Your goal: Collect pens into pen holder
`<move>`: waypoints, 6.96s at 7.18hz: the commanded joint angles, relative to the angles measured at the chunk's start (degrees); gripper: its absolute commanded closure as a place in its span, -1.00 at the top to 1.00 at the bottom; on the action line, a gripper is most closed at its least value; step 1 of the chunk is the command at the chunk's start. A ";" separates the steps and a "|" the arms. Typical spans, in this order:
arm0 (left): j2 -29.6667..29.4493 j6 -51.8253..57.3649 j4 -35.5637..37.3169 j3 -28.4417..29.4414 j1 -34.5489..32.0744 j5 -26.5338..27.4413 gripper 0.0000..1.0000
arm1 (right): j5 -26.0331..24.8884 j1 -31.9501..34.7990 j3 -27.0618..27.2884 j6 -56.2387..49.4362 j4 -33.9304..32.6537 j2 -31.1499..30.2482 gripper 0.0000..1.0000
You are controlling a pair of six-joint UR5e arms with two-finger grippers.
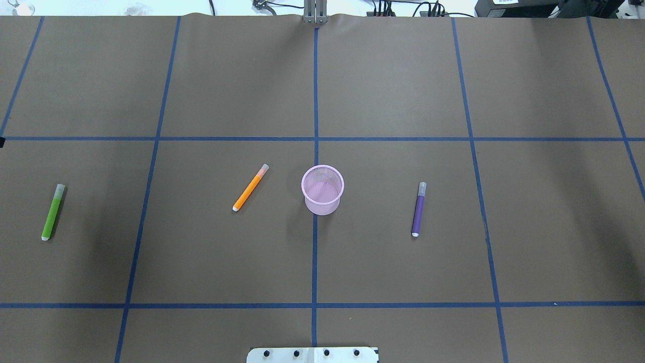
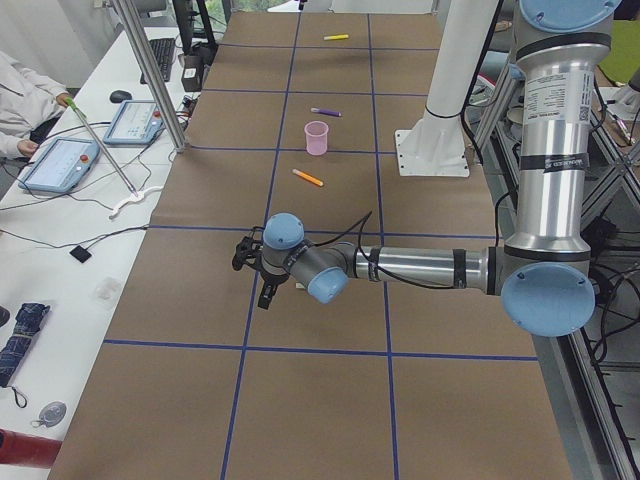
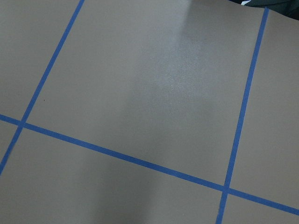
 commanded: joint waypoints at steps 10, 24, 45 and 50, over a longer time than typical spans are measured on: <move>4.64 -13.20 -7.76 -0.54 15.96 12.25 0.85 | -0.07 -0.02 -0.34 0.02 0.01 -0.04 1.00; 6.58 -15.92 -7.32 -3.54 20.18 14.54 -0.48 | -0.16 -0.02 -0.60 -0.07 0.01 -0.30 1.00; -39.21 -2.74 -55.04 15.80 42.23 45.91 -1.00 | -0.16 -0.63 -0.52 0.02 0.01 0.67 1.00; -39.29 -1.51 -56.02 17.56 46.29 48.55 0.52 | -0.07 -0.72 -0.52 0.10 0.01 0.67 1.00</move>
